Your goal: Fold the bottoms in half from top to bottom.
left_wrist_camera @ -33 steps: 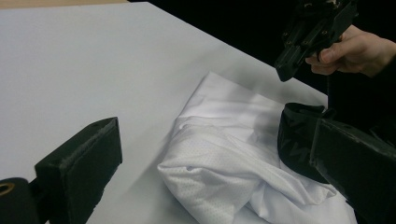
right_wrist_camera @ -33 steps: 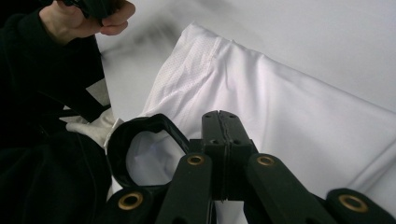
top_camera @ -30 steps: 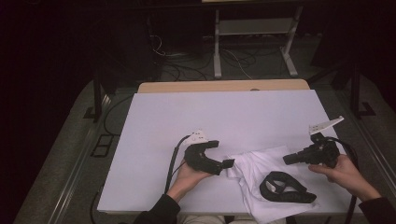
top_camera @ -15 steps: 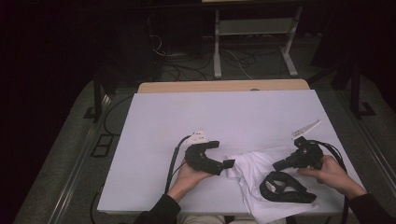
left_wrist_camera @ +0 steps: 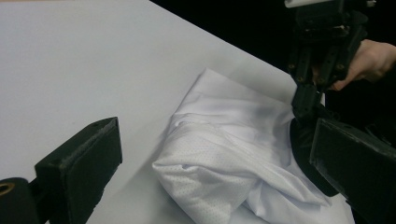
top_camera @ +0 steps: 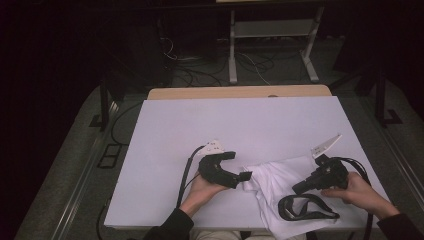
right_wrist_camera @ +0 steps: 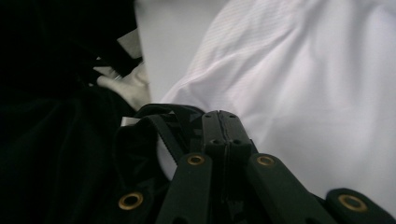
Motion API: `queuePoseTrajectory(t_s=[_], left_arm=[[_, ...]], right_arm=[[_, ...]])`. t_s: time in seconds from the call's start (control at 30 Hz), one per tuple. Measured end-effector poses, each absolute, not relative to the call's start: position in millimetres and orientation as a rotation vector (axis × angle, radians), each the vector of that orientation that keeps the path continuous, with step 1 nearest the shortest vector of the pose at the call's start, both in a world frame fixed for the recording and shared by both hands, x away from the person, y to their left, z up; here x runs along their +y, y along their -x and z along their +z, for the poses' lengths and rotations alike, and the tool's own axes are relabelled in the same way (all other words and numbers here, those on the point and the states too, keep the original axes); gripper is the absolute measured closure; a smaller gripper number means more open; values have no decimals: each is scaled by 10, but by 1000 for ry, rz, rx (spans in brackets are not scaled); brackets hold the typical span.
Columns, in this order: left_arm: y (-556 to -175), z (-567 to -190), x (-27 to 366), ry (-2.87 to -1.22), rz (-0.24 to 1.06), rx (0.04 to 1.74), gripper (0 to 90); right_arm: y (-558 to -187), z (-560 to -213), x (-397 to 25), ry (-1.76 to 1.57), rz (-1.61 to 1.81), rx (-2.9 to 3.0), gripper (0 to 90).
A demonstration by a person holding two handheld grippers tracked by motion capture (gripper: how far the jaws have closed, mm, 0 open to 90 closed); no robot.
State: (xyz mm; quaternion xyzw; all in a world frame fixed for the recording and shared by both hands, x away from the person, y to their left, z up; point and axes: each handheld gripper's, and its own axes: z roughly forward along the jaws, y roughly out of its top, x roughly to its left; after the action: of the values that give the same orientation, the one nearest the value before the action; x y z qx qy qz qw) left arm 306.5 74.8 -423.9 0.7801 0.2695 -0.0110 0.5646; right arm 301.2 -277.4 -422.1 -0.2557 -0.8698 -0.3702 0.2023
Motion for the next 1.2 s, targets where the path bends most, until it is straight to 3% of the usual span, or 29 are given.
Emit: queuePoseTrajectory(t_s=[0.5,1.2], left_arm=[[-3063,-4256,731,-1847,-30,633,11],[-3078,-4275,723,-1846,-39,648,7]], right_arm=[[-2695,-4259,-2803,646,-1038,-2400,883],[-2534,-4488,-2669,540,-849,-2474,883]])
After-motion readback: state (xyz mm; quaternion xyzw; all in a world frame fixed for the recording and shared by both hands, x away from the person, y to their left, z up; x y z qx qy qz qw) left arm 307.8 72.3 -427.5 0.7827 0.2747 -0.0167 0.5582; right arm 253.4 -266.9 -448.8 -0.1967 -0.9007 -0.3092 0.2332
